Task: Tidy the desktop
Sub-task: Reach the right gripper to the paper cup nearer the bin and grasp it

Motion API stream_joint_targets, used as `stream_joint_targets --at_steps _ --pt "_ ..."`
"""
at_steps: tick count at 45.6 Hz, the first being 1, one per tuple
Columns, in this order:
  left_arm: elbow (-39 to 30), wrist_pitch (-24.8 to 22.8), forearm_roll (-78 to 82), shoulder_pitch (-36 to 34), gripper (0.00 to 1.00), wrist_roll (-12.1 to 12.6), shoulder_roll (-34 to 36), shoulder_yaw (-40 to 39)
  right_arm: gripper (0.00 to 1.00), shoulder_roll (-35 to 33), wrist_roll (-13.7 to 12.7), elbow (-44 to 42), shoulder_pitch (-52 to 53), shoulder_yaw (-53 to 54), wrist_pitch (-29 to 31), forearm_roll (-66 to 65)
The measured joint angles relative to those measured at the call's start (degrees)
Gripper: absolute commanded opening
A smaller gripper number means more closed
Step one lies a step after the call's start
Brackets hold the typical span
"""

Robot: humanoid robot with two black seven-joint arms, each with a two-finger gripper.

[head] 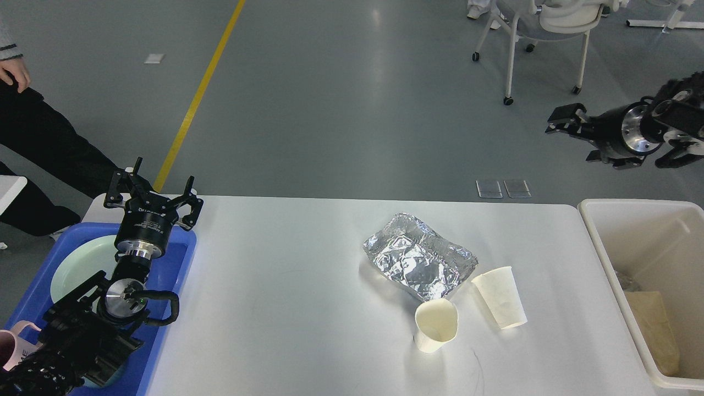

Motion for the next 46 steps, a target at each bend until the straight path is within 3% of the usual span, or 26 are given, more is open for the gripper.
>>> stream_joint_targets --at_steps 8,18,27,46 --pt "0.0 0.0 0.02 0.0 0.97 0.0 0.0 0.0 1.0 0.11 -0.35 20.32 9.36 0.28 2.11 -6.11" --pt "0.0 -0.01 0.03 0.0 0.97 0.0 0.0 0.0 1.0 0.11 -0.9 34.64 16.25 -0.14 2.8 -7.48" --pt "0.0 -0.09 0.03 0.0 0.97 0.0 0.0 -0.01 1.0 -0.02 -0.94 36.95 15.05 -1.32 2.78 -6.98" --pt "0.0 -0.08 0.03 0.0 0.97 0.0 0.0 -0.09 1.0 -1.47 -0.87 34.42 -3.68 2.76 -1.22 -4.69"
